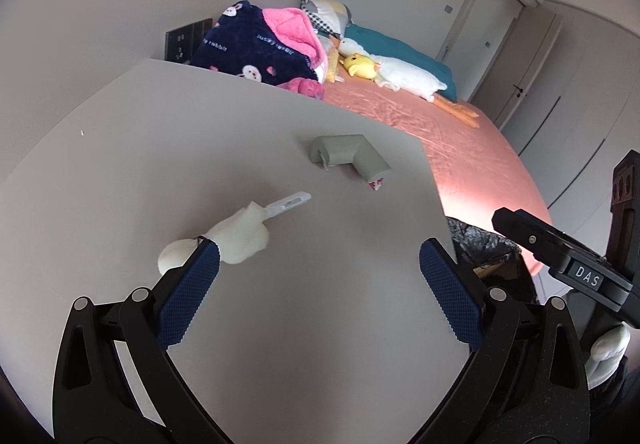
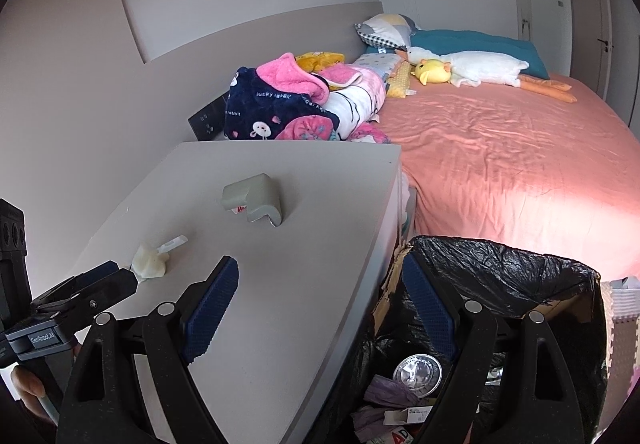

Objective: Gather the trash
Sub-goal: 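Grasp the white foam toy with the left tool while the right tool grasps the grey corner guard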

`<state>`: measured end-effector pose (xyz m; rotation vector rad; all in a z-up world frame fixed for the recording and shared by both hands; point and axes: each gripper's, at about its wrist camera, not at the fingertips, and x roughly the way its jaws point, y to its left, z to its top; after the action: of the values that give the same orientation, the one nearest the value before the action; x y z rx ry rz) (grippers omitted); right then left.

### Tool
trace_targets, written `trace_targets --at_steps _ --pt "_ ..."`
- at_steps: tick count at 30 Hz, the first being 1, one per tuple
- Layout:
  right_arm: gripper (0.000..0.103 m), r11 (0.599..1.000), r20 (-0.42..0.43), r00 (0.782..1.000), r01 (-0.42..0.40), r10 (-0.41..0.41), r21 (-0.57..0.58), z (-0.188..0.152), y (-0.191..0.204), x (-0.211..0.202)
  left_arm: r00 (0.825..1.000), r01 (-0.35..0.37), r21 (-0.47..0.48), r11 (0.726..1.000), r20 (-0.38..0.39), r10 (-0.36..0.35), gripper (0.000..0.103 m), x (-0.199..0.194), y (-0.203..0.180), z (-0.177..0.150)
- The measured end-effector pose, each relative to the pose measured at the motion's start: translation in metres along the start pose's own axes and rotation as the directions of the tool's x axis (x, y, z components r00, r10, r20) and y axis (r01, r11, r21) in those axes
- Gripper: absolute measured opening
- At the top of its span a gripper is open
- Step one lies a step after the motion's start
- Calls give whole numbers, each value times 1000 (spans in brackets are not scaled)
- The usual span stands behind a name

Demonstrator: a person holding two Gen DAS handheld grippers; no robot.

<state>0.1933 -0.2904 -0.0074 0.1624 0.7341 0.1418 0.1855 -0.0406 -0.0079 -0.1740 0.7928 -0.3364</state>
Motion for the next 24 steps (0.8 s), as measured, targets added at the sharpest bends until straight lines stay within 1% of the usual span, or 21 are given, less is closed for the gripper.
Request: trace_targets --at_steps 3,6,10,11,13,17,20,22,24 --pt "84 1000 -4 1000 0 0 -14 3 4 7 998 -67 3 998 -15 67 96 7 10 3" --pt "84 1000 -12 1000 -4 3 -25 8 8 16 996 -83 -5 997 -36 83 96 15 20 4" --pt "84 999 -29 999 -24 23 -26 14 12 28 991 -120 30 992 -57 121 96 25 24 4" --pt "84 999 -32 999 -28 27 -28 16 14 31 989 -129 36 991 -64 131 94 27 24 4" --pt "84 999 -30 999 -33 32 -33 19 16 36 986 -149 49 988 -72 153 88 31 26 4" --pt "84 998 -39 998 -41 39 -49 24 22 48 982 -169 65 983 -69 174 82 32 30 6" --pt "84 997 -48 998 -51 48 -62 27 27 55 978 -194 76 978 -67 199 75 34 34 6" --pt "84 996 -54 998 -47 43 -73 29 30 60 973 -212 83 974 -69 218 68 36 37 7" --pt "84 996 -59 998 -43 38 -82 31 33 66 971 -222 83 972 -72 228 64 39 42 9"
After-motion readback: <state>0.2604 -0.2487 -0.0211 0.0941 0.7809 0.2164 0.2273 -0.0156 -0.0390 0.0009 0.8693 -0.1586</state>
